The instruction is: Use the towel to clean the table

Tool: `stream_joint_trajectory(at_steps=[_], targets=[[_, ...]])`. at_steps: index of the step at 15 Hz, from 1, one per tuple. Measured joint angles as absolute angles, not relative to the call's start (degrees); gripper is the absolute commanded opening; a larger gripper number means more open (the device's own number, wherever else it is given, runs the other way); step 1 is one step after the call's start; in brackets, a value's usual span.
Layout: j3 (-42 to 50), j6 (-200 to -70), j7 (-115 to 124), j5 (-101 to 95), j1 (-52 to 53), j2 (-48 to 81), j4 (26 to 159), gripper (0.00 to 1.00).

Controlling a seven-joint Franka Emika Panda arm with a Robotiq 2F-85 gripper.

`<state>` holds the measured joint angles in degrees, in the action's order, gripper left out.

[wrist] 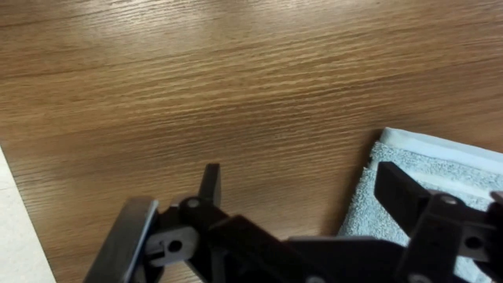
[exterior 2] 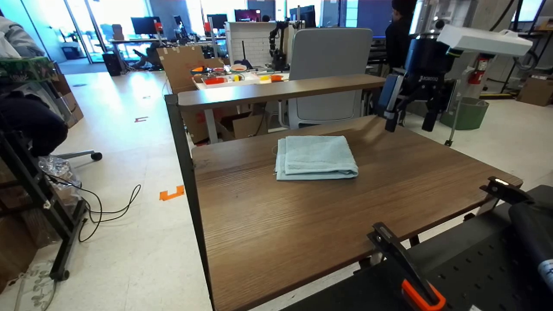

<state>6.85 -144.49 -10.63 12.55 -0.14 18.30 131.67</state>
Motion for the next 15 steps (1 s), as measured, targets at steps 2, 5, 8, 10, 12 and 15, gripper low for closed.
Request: stream_joint_trajectory(at_steps=[2,5,8,10,12,15], targets=[[6.85,-144.45,-10.64,12.53,-0.78,16.96,131.82,1.0],[6.81,-144.41,-10.66,12.53,-1.09,16.0,132.11,1.0],[6.5,-144.41,-10.65,12.53,-1.28,16.05,132.3,1.0],[4.96,-144.54,-10.86,12.84,-2.24,16.41,132.06,1.0],[2.68,-144.65,-11.32,12.88,-2.87,17.35,130.7,1.0],[-1.06,-144.65,-10.85,12.88,-2.66,20.66,126.15,1.0]])
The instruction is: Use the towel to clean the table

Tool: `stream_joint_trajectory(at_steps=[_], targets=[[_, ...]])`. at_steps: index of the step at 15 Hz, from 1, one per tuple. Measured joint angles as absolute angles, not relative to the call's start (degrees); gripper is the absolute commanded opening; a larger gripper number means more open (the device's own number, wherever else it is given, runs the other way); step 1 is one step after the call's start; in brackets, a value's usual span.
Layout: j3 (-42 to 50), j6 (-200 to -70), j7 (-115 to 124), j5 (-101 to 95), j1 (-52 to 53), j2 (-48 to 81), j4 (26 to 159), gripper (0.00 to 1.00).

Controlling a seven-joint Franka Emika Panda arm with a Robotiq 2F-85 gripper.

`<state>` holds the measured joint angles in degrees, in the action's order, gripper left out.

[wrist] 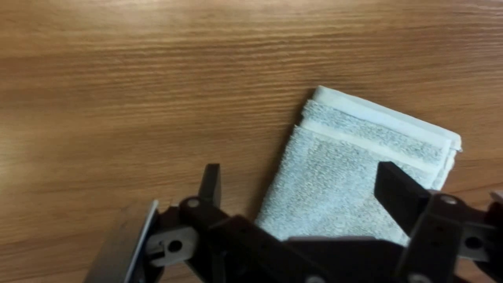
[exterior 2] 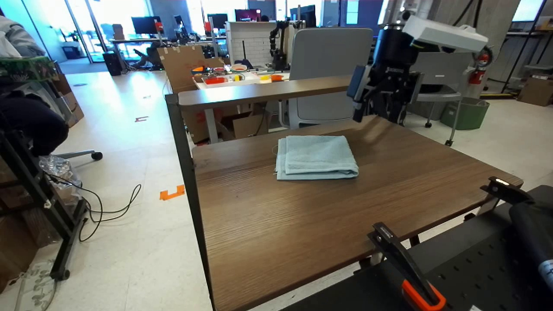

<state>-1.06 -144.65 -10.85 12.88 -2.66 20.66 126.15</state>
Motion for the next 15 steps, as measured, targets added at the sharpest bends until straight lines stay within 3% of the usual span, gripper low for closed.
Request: stream_joint_trajectory(at_steps=[15], targets=[[-3.33,-144.57,3.07,6.16,5.48,44.1,104.52,1.0]])
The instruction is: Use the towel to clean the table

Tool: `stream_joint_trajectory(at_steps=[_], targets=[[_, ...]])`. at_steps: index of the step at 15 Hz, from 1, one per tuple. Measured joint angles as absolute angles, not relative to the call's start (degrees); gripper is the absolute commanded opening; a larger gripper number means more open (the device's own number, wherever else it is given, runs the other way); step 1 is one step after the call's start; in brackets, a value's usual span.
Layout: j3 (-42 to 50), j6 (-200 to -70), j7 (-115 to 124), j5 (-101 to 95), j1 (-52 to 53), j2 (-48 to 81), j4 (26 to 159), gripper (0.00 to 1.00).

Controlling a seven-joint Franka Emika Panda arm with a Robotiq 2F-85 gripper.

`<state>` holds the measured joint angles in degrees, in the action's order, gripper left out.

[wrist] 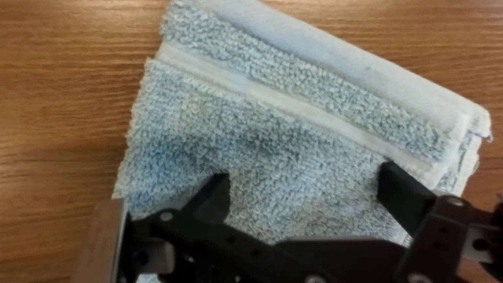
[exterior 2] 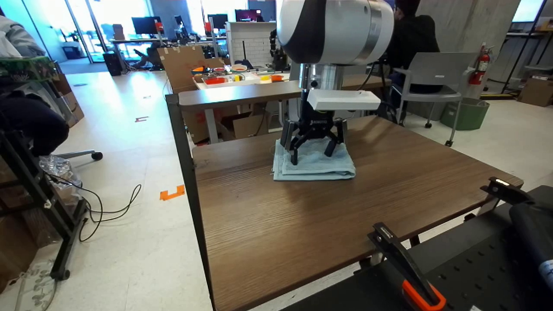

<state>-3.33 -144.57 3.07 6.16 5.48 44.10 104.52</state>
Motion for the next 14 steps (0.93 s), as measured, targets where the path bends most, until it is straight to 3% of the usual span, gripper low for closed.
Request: stream_joint_trajectory(at_steps=[14], targets=[[1.3,-143.03,4.69,6.11,0.04,45.73,103.75,1.0]])
